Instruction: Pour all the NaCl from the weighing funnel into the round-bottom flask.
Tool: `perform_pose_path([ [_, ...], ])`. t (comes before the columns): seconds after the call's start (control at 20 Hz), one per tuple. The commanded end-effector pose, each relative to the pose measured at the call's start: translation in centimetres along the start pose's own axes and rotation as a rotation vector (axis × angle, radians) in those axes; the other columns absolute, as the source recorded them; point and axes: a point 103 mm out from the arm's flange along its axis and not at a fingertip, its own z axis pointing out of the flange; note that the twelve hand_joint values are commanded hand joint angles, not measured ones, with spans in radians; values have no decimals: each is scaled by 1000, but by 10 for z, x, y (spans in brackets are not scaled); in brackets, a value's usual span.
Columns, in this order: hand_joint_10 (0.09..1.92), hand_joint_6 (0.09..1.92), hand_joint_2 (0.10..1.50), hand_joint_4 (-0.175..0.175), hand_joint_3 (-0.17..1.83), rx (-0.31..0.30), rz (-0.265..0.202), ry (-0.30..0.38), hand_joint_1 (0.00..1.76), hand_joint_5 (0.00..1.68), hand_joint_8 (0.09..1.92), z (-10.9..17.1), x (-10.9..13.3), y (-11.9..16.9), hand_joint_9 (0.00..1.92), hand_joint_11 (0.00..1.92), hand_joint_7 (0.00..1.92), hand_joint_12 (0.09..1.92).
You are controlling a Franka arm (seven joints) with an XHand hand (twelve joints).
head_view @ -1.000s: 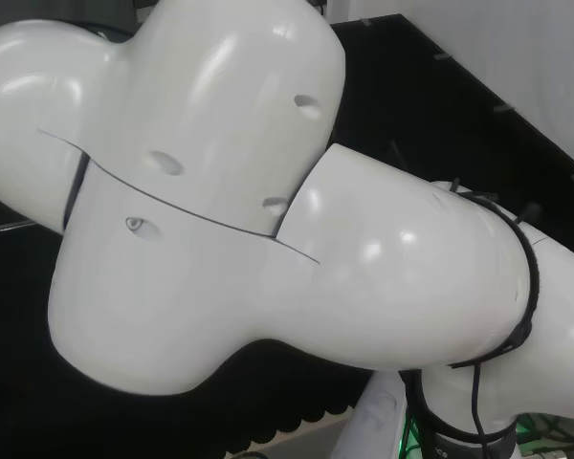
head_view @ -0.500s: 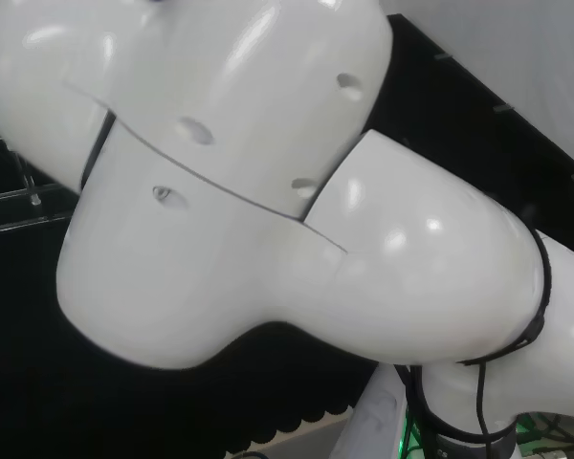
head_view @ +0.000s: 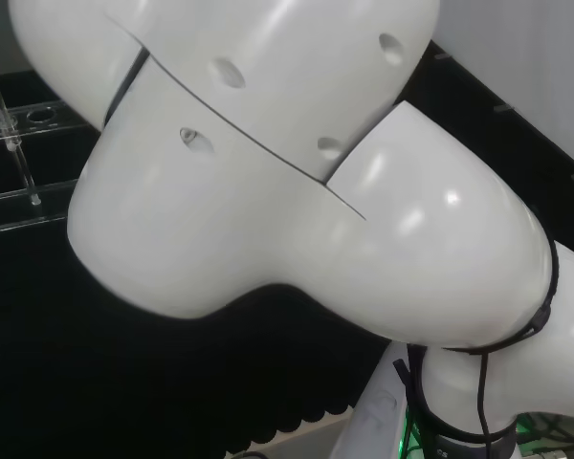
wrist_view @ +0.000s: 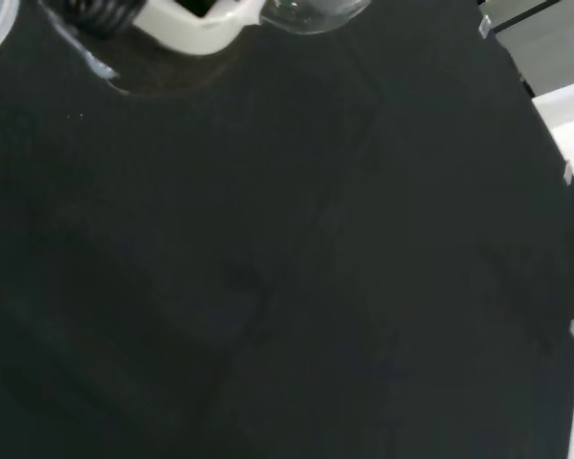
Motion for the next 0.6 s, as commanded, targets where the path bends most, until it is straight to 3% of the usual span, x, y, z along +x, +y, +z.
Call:
perform_pose_path([
  [0.05, 87, 716, 814, 175, 415, 14, 17, 111, 1095, 1198, 271, 22, -15, 1, 1472, 1046, 1368, 933],
  [0.6, 87, 716, 812, 175, 419, 38, 51, 260, 1096, 1198, 268, 69, -31, -2, 1472, 1051, 1369, 923],
])
